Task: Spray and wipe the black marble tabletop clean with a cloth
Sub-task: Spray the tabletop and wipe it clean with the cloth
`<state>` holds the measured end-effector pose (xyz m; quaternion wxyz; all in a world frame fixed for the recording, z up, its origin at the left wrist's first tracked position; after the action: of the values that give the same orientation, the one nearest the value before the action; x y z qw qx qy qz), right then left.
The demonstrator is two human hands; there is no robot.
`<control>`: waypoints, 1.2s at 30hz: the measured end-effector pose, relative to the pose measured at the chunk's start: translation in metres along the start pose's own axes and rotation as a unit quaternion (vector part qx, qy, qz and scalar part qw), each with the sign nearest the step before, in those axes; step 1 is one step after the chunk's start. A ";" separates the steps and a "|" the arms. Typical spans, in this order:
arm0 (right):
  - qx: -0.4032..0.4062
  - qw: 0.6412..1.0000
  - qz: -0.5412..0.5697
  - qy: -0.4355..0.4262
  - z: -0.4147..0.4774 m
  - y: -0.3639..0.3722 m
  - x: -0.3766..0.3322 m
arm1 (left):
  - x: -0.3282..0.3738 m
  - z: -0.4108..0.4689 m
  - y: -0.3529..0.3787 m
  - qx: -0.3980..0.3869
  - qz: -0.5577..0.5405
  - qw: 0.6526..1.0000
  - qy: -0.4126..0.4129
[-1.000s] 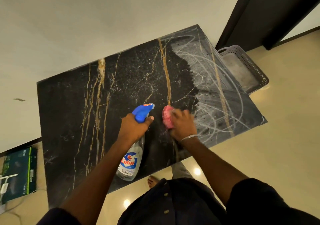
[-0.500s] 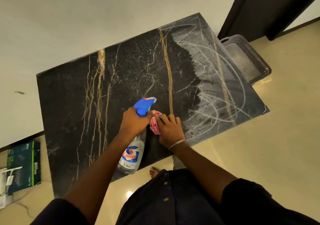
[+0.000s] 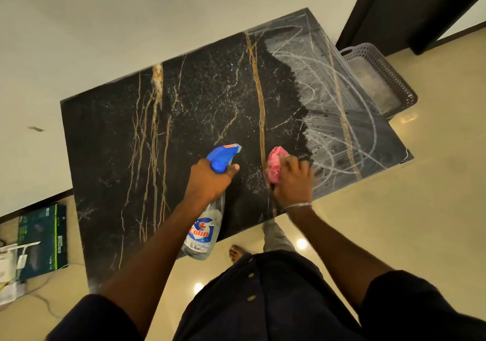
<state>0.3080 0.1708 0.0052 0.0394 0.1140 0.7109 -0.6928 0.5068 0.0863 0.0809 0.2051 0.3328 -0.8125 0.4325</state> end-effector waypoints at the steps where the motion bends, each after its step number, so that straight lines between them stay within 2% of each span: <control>1: 0.004 1.000 0.007 -0.030 -0.007 0.006 -0.021 | 0.000 -0.002 0.001 0.001 0.000 1.000 -0.001; 5: -0.009 0.989 0.017 -0.146 -0.032 0.021 -0.077 | 0.001 -0.007 0.001 0.015 0.010 1.000 0.003; 8: -0.003 0.984 -0.010 -0.178 -0.034 0.018 -0.059 | 0.002 -0.011 0.005 0.006 0.012 1.000 0.011; 14: 0.040 0.999 -0.025 0.012 -0.039 -0.014 0.061 | -0.002 -0.016 0.010 -0.013 0.008 1.000 0.015; 19: 0.042 0.996 0.007 0.078 -0.048 -0.010 0.048 | -0.006 -0.022 0.011 -0.015 0.006 1.000 0.012; 21: 0.048 0.998 0.022 0.031 -0.053 0.000 0.006 | -0.009 -0.025 0.011 -0.010 0.004 1.000 0.006; 25: 0.006 0.989 0.041 -0.140 -0.063 0.025 -0.092 | -0.012 -0.027 0.014 0.001 0.006 1.000 -0.009; 27: -0.017 0.977 0.028 -0.211 -0.064 0.031 -0.109 | -0.012 -0.028 0.016 0.004 0.011 1.000 -0.014; 29: -0.015 0.972 0.010 -0.234 -0.062 0.027 -0.094 | -0.013 -0.027 0.016 0.003 0.005 1.000 -0.016; 31: 0.011 0.982 -0.001 -0.186 -0.059 0.015 -0.053 | -0.014 -0.027 0.014 0.002 -0.005 1.000 -0.012; 36: 0.054 0.998 -0.019 0.029 -0.059 -0.018 0.079 | -0.016 -0.031 0.014 -0.004 0.000 1.000 -0.001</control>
<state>0.2337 0.2380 0.0079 -0.0006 0.1226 0.6751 -0.7275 0.5090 0.1233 0.0799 0.2057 0.3325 -0.8141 0.4293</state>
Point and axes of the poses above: each hand's wrist, its own z-axis towards the middle knuckle, its own y-axis out of the palm, x = y × z, the point moved 10 cm from there along z, towards the middle knuckle, and after that the axes turned 14 degrees about -y, right-handed, at the moved point
